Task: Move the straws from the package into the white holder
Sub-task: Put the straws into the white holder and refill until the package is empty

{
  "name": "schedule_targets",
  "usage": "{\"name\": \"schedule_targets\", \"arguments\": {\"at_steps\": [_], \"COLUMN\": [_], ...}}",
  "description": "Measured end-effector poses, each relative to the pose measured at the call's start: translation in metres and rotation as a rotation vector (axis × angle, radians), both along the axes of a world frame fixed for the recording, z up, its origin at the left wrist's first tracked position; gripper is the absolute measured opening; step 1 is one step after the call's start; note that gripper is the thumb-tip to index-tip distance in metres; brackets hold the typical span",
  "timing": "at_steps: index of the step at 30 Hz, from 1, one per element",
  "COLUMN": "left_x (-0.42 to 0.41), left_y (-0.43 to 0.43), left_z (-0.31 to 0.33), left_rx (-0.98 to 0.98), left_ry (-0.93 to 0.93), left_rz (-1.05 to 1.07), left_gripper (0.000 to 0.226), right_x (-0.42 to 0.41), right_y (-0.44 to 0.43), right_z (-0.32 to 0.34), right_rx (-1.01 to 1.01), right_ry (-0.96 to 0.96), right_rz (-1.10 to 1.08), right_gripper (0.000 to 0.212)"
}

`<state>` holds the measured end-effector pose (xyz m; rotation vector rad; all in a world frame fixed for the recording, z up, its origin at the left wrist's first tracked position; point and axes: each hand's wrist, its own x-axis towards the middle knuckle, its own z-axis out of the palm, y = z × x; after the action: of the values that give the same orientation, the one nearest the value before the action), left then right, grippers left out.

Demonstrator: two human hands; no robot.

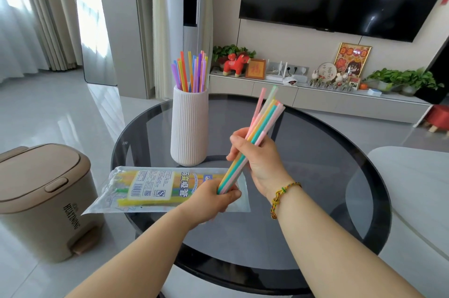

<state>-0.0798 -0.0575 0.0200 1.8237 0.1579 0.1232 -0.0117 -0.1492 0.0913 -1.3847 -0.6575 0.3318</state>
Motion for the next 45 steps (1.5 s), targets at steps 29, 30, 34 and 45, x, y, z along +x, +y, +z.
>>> {"name": "schedule_targets", "arguments": {"at_steps": [29,30,34,45], "left_x": [0.067,0.073,0.093,0.112], "left_y": [0.152,0.155,0.148,0.157], "left_z": [0.121,0.125,0.142,0.147], "left_rx": [0.198,0.196,0.127,0.241], "left_ry": [-0.076,-0.081,-0.112,0.027], "left_rz": [0.46,0.418,0.282,0.382], "left_gripper": [0.092,0.094,0.092,0.022], "right_x": [0.054,0.057,0.069,0.088], "right_y": [0.077,0.08,0.087,0.088], "right_z": [0.086,0.085,0.086,0.102], "right_rx": [0.16,0.157,0.157,0.421], "right_ry": [0.003,0.002,-0.01,0.14], "right_rz": [-0.194,-0.187,-0.177,-0.107], "right_gripper": [0.029,0.029,0.025,0.026]}}
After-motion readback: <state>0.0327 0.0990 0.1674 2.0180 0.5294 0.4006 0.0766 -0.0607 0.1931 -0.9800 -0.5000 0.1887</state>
